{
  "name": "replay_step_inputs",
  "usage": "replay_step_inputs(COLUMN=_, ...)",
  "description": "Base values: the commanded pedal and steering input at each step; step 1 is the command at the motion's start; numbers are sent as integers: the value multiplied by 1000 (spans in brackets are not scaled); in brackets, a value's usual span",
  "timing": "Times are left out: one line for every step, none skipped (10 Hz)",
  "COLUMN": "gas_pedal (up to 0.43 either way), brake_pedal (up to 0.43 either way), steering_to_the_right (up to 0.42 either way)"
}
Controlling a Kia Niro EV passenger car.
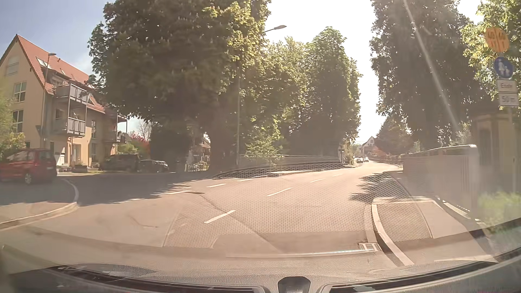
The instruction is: Follow the waypoints while adhering to traffic rules and regulations
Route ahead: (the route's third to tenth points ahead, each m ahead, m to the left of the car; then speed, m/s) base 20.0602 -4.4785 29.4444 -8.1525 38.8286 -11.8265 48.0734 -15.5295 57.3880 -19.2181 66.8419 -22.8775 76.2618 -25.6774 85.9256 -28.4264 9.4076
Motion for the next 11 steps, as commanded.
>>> replay_step_inputs(gas_pedal=79, brake_pedal=0, steering_to_the_right=81)
replay_step_inputs(gas_pedal=79, brake_pedal=0, steering_to_the_right=89)
replay_step_inputs(gas_pedal=79, brake_pedal=0, steering_to_the_right=95)
replay_step_inputs(gas_pedal=79, brake_pedal=0, steering_to_the_right=103)
replay_step_inputs(gas_pedal=79, brake_pedal=0, steering_to_the_right=105)
replay_step_inputs(gas_pedal=79, brake_pedal=0, steering_to_the_right=105)
replay_step_inputs(gas_pedal=79, brake_pedal=0, steering_to_the_right=106)
replay_step_inputs(gas_pedal=79, brake_pedal=0, steering_to_the_right=106)
replay_step_inputs(gas_pedal=79, brake_pedal=0, steering_to_the_right=104)
replay_step_inputs(gas_pedal=79, brake_pedal=0, steering_to_the_right=103)
replay_step_inputs(gas_pedal=79, brake_pedal=0, steering_to_the_right=97)
